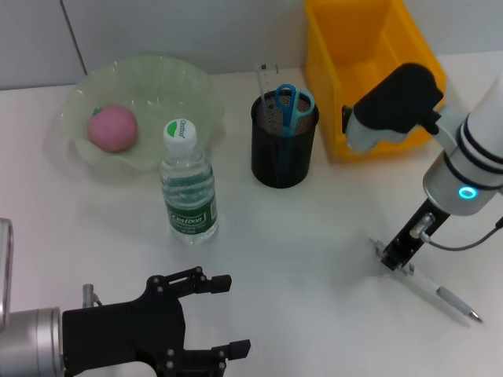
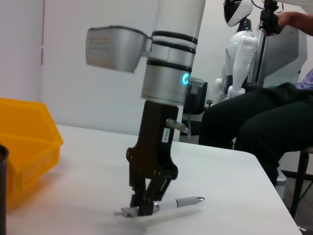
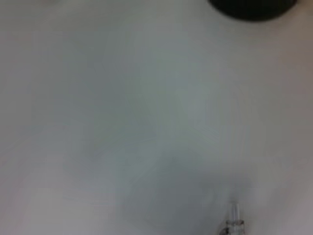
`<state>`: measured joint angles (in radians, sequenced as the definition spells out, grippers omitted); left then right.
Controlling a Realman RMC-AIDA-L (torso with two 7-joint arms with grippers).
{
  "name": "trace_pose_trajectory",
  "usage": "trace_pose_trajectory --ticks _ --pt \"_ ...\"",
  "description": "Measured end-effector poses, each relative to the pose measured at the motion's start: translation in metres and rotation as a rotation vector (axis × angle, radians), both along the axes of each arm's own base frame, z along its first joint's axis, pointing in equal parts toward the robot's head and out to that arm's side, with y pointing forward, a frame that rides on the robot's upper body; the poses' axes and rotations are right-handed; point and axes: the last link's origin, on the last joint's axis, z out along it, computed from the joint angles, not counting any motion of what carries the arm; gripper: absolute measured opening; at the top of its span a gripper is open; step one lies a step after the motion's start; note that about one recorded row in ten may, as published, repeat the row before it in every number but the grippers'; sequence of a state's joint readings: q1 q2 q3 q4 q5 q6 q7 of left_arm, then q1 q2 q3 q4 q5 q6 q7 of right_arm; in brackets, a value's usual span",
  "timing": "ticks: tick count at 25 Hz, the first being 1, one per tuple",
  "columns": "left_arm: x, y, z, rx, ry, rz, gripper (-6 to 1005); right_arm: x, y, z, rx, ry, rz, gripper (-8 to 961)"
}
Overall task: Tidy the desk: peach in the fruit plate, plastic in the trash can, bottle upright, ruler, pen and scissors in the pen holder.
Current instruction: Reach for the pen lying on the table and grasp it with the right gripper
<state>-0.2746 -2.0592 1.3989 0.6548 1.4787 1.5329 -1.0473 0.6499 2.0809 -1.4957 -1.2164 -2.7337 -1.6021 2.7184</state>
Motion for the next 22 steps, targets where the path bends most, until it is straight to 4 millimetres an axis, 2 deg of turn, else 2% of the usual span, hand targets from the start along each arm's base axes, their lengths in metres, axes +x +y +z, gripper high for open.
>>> trace_pose_trajectory --ticks 7,10,15,18,22 --pt "0.0 0.001 0.0 0.001 -0.001 -0.002 841 -0.011 0.007 0.015 0.061 0.073 0.027 164" --pt "0.001 0.001 0.001 0.001 -0.001 -0.003 841 -0.031 0.012 0.029 0.104 0.221 0.096 164" --pt "0.001 0.001 0.0 0.0 -0.003 -0.006 840 -0.061 0.021 0.061 0.251 0.475 0.325 159" --pt "0.003 0.0 0.002 -0.005 -0.012 -0.008 840 -0.062 0.027 0.07 0.332 0.523 0.372 147" --pt "0.003 -0.002 0.003 -0.017 -0.023 -0.004 841 -0.055 0.028 0.063 0.276 0.433 0.347 111"
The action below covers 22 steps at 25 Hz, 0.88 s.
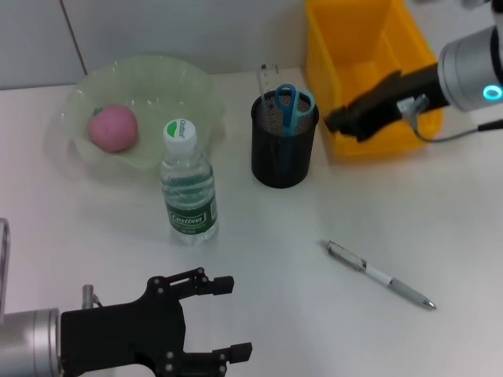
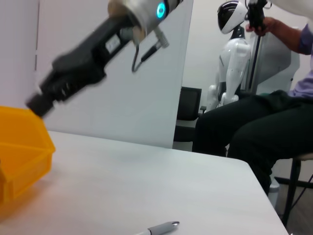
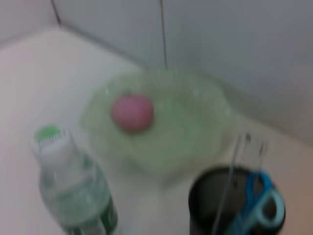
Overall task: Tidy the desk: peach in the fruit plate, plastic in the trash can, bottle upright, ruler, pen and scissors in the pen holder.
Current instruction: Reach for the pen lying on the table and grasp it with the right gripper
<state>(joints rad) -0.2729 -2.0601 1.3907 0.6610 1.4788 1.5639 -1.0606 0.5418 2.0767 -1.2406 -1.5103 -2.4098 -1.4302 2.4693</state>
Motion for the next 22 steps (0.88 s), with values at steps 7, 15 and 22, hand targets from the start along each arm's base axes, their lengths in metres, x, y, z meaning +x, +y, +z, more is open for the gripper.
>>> trace_pose_trajectory --ticks 7,15,22 --pt "-0.001 -0.001 0.0 0.0 -0.001 0.004 841 0.014 -0.014 -0.008 -0.123 -0.179 -0.175 89" --pt "-0.002 -0.001 0.0 0.001 0.002 0.011 841 0.024 -0.029 -0.025 -0.239 -0.284 -0.227 318" --pt "-0.001 0.0 -0.001 0.003 0.002 0.005 841 0.028 -0.03 -0.031 -0.258 -0.351 -0.246 442"
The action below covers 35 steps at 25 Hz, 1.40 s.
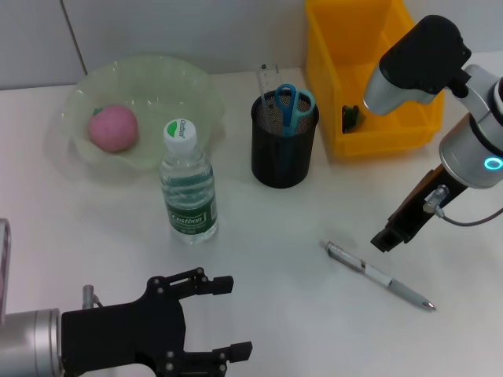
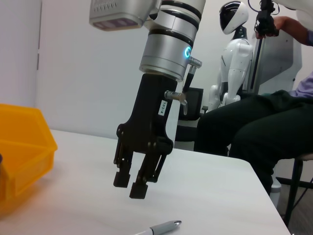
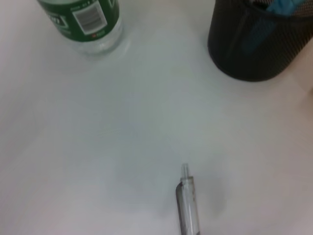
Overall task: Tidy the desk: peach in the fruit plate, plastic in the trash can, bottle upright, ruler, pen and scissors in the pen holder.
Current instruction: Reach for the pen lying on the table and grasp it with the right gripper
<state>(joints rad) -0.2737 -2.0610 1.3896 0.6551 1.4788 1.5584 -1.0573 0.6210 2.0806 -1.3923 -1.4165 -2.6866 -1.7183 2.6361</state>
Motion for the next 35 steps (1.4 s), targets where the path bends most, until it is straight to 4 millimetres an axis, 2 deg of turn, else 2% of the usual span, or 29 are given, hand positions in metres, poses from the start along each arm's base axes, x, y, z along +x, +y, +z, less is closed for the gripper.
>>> trace_pose_trajectory --ticks 13,17,35 --pt "0.001 0.0 0.0 0.001 0.0 -0.004 840 0.004 0.003 -0.022 -0.062 -0.034 -0.015 444" --pt "0.001 0.0 0.0 0.0 0.0 -0.006 840 0.004 0.005 -0.035 -0.07 -0.054 -0.014 443" --pt "0.001 0.0 0.0 0.001 0.0 -0.008 841 0.006 0.01 -0.052 -0.068 -0.069 -0.022 443"
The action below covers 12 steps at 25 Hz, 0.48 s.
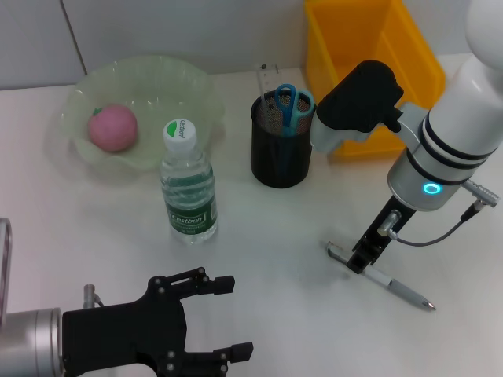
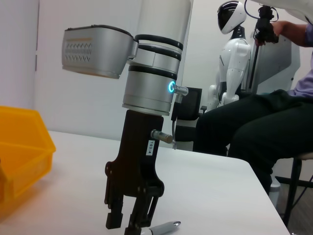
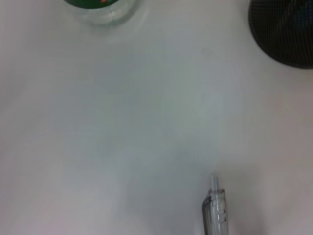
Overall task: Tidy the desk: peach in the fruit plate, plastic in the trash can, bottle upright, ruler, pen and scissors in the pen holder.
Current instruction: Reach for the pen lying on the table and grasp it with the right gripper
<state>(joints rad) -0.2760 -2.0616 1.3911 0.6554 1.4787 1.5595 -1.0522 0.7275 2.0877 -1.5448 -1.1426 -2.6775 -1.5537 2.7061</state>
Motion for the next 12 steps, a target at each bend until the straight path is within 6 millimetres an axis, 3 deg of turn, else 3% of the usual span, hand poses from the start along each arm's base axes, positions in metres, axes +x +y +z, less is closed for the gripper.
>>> trace_pose_trajectory --ticks 12 --pt "0.0002 -0.0005 -0.0003 -0.003 -0.001 -0.002 841 0.002 0.0019 -0.0056 -0.01 0.002 -0.016 437"
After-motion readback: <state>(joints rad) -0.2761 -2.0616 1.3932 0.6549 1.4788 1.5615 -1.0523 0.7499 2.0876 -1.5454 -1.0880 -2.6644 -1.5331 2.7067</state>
